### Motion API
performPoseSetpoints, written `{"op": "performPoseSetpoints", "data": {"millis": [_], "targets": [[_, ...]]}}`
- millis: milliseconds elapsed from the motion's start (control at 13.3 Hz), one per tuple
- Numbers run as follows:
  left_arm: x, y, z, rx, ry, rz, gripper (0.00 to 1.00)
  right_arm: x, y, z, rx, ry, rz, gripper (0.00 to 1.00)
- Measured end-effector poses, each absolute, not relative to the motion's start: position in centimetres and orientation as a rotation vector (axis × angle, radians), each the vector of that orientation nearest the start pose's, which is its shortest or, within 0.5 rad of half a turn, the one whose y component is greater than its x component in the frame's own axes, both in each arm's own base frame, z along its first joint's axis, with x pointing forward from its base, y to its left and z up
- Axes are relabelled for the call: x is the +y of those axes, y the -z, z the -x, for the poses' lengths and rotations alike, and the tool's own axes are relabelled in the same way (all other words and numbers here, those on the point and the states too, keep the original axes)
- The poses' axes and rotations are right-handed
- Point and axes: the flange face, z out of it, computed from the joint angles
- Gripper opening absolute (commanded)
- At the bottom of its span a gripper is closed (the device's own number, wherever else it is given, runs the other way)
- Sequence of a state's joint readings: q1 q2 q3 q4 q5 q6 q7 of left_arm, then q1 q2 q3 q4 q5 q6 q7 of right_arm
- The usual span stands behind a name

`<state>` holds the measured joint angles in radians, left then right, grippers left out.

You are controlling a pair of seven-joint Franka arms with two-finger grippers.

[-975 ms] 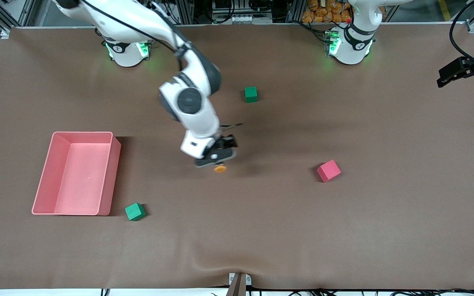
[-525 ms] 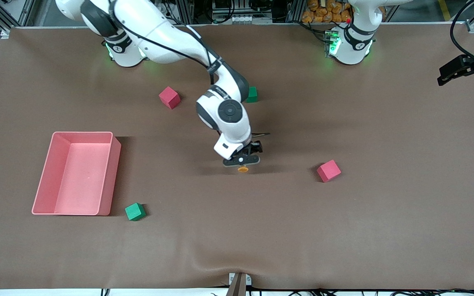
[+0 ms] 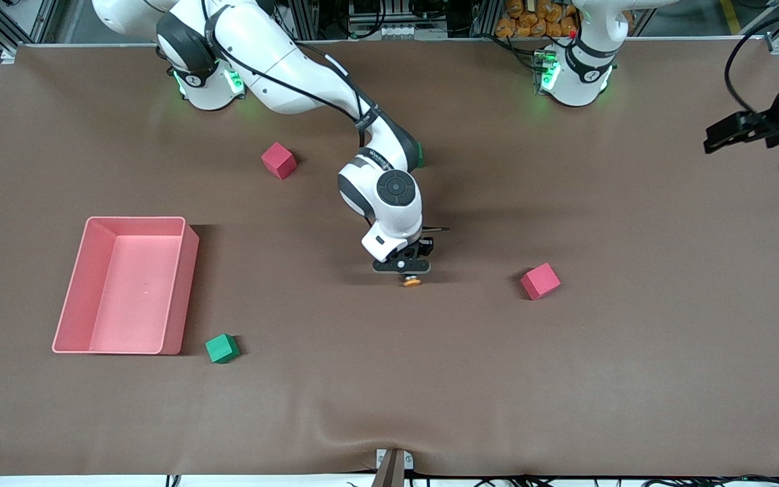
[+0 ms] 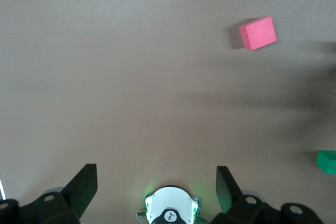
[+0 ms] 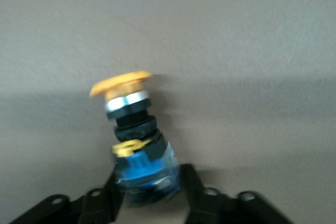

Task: Place and upright button with both arms
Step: 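Set the button down, release it while the left gripper approaches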

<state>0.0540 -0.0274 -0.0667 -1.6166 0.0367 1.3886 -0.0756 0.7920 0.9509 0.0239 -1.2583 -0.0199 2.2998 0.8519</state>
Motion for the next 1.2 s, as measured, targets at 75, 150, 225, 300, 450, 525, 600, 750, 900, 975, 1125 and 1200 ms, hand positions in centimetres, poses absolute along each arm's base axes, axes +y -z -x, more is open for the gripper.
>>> {"op": "performPoseSetpoints", "data": {"millis": [75,150,225,300,450,525,600,750,900,975,1125,1200], "targets": [[-0.7,-59.2,-53.0,-0.093,-0.347,3.093,1.0,55.2,-20.0,-52.9,0.055,0.112,3.056,1.0],[-1.2,-57.9,-53.5,-0.085,-0.39,3.117,1.0,55.4,-21.4,-53.3,0.058,0.134,3.041,1.0],[-1.8,-56.6,-54.1,-0.075,-0.434,3.136,1.0,55.4,-23.0,-53.6,0.063,0.144,3.036,1.0],[-2.5,-55.3,-54.6,-0.058,-0.476,3.146,1.0,55.1,-24.9,-54.0,0.072,0.14,3.041,1.0],[-5.2,-52.8,-55.3,0.015,-0.551,3.146,1.0,53.6,-29.2,-55.0,0.067,0.127,3.06,1.0],[-7.1,-51.8,-55.5,0.065,-0.58,3.139,1.0,52.2,-31.7,-56.0,0.036,0.133,3.064,1.0],[-8.9,-51.0,-55.5,0.109,-0.608,3.136,1.0,50.3,-33.9,-57.3,0.003,0.137,3.07,1.0],[-11.8,-49.0,-55.6,0.167,-0.677,3.146,1.0,44.7,-37.9,-60.5,-0.03,0.131,3.088,1.0],[-12.7,-46.8,-56.1,0.175,-0.748,3.163,1.0,38.7,-41.6,-62.5,-0.006,0.137,3.095,1.0],[-13.1,-45.7,-56.4,0.182,-0.776,3.163,1.0,36.2,-43.6,-62.5,0.012,0.13,3.101,1.0],[-15.0,-43.9,-56.6,0.22,-0.811,3.148,1.0,31.8,-48.3,-60.8,0.07,0.097,3.119,1.0],[-16.2,-43.4,-56.5,0.23,-0.811,3.14,1.0,29.6,-50.6,-59.8,0.096,0.077,3.128,1.0]]}}
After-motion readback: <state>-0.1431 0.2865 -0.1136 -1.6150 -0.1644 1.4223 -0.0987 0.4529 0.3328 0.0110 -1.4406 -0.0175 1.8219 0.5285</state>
